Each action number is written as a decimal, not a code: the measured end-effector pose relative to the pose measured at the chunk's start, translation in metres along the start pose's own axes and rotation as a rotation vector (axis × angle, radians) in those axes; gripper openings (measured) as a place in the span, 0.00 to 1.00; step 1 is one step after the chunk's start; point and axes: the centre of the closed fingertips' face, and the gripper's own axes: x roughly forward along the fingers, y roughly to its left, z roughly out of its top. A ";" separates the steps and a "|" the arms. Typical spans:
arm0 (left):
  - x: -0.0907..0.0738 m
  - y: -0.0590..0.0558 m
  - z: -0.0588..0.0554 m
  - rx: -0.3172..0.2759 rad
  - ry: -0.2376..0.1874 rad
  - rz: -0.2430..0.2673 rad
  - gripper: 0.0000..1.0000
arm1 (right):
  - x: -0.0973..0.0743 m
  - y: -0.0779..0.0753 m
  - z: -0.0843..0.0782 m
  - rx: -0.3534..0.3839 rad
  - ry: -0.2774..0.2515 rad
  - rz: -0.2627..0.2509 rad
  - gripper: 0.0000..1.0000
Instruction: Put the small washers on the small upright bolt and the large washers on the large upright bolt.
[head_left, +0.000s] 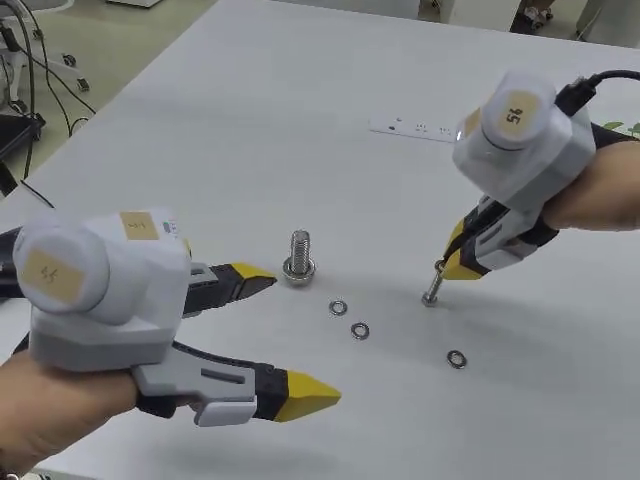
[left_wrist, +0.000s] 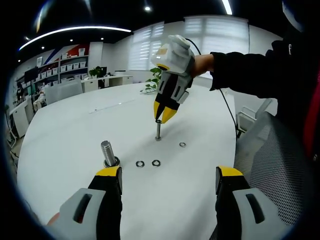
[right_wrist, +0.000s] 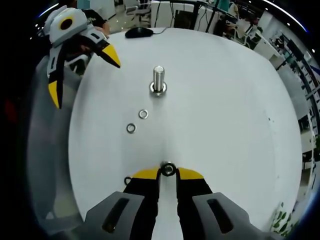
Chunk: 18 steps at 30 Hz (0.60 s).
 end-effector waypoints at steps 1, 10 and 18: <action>0.000 0.000 0.000 0.000 0.000 0.000 0.76 | 0.003 -0.001 0.000 0.001 0.000 0.002 0.13; -0.001 0.000 0.001 -0.002 -0.002 0.003 0.76 | 0.018 0.000 -0.006 0.026 0.006 0.026 0.13; -0.002 0.000 0.001 -0.003 -0.003 0.007 0.76 | 0.033 0.005 -0.009 0.039 0.011 0.041 0.13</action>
